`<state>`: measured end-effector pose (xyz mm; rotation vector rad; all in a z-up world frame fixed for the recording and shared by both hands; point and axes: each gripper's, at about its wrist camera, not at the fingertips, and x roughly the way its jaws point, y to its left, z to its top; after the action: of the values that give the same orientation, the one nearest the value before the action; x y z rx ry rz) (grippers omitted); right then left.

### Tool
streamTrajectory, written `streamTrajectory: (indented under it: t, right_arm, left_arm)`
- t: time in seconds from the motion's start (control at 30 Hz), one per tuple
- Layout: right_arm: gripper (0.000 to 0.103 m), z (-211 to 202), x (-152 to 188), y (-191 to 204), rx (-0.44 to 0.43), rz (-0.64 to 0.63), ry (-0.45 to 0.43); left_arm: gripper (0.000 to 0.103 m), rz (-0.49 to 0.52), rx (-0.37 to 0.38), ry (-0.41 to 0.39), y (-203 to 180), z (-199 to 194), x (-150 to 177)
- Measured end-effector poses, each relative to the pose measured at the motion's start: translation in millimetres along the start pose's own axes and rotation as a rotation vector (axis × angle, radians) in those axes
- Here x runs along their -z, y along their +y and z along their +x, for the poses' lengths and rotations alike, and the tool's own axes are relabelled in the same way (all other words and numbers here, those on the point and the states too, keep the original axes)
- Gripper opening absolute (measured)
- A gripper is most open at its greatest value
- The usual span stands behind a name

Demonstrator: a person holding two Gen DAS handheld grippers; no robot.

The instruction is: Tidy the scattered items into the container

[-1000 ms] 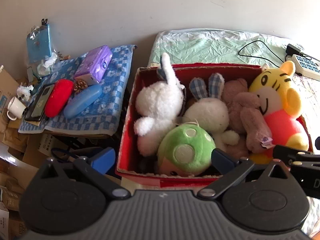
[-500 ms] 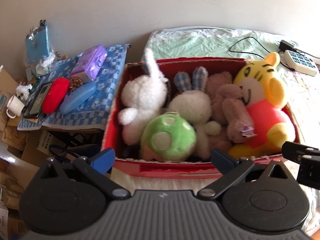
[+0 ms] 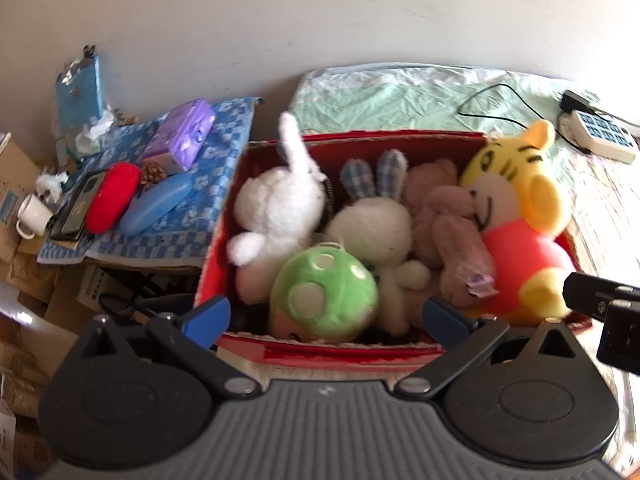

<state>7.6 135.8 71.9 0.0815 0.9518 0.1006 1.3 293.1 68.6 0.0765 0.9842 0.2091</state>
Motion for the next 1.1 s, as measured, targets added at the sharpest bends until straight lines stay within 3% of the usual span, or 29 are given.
streamTrajectory:
  t: [0.43,1.1]
  right_arm:
    - [0.087,22.7,-12.8,31.4,-0.037,-0.035,0.013]
    - [0.086,40.5,-30.1,55.0,-0.06,-0.038,0.031]
  left_arm:
    - [0.102,-0.05,-0.034,0.013,29.5,18.8,-5.3]
    - [0.102,-0.063,0.008,0.05,47.9,43.8,-20.5]
